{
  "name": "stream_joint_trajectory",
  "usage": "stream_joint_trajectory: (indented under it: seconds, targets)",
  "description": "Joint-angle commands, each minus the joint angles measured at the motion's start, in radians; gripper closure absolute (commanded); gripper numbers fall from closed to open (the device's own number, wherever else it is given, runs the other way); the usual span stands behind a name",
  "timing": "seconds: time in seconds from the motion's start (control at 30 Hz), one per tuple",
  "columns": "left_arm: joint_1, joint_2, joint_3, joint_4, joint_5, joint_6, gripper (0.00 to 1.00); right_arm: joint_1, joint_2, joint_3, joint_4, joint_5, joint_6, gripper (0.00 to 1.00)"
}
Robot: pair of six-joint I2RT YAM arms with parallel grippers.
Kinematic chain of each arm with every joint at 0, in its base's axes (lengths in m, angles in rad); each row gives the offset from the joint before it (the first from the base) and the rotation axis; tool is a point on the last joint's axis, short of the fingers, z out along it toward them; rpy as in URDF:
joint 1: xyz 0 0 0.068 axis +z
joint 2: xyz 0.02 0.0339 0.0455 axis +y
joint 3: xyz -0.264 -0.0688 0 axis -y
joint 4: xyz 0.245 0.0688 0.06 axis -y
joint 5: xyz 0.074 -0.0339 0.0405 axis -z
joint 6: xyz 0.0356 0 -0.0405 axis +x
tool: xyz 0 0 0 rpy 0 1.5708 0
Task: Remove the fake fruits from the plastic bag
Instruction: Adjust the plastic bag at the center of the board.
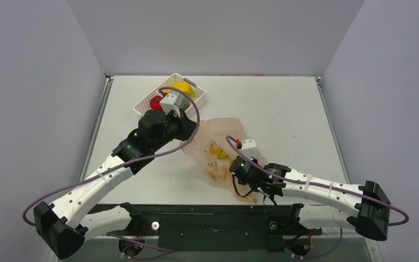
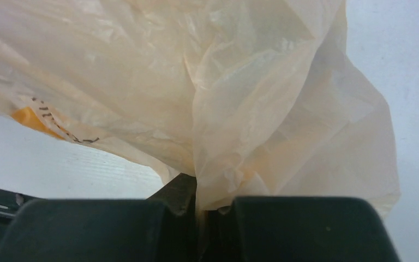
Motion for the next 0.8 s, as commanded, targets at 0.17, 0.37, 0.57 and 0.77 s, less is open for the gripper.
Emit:
stream_joint_trajectory:
  seconds: [0.17, 0.37, 0.57, 0.77]
  targets:
    - [0.208, 0.294, 0.064, 0.253, 0.060, -0.037, 1.00, 0.021, -0.091, -0.200, -0.137, 0.136, 0.427, 1.00]
    - [0.254, 0.501, 0.281, 0.136, 0.117, 0.075, 1.00, -0.116, -0.196, -0.285, -0.148, 0.195, 0.445, 1.00]
    - [0.250, 0.394, 0.220, 0.052, 0.198, 0.062, 0.61, -0.108, -0.274, -0.224, -0.080, 0.120, 0.258, 1.00]
    - [0.250, 0.159, 0.139, -0.114, 0.319, 0.042, 0.49, -0.105, -0.269, -0.168, -0.096, 0.094, 0.211, 1.00]
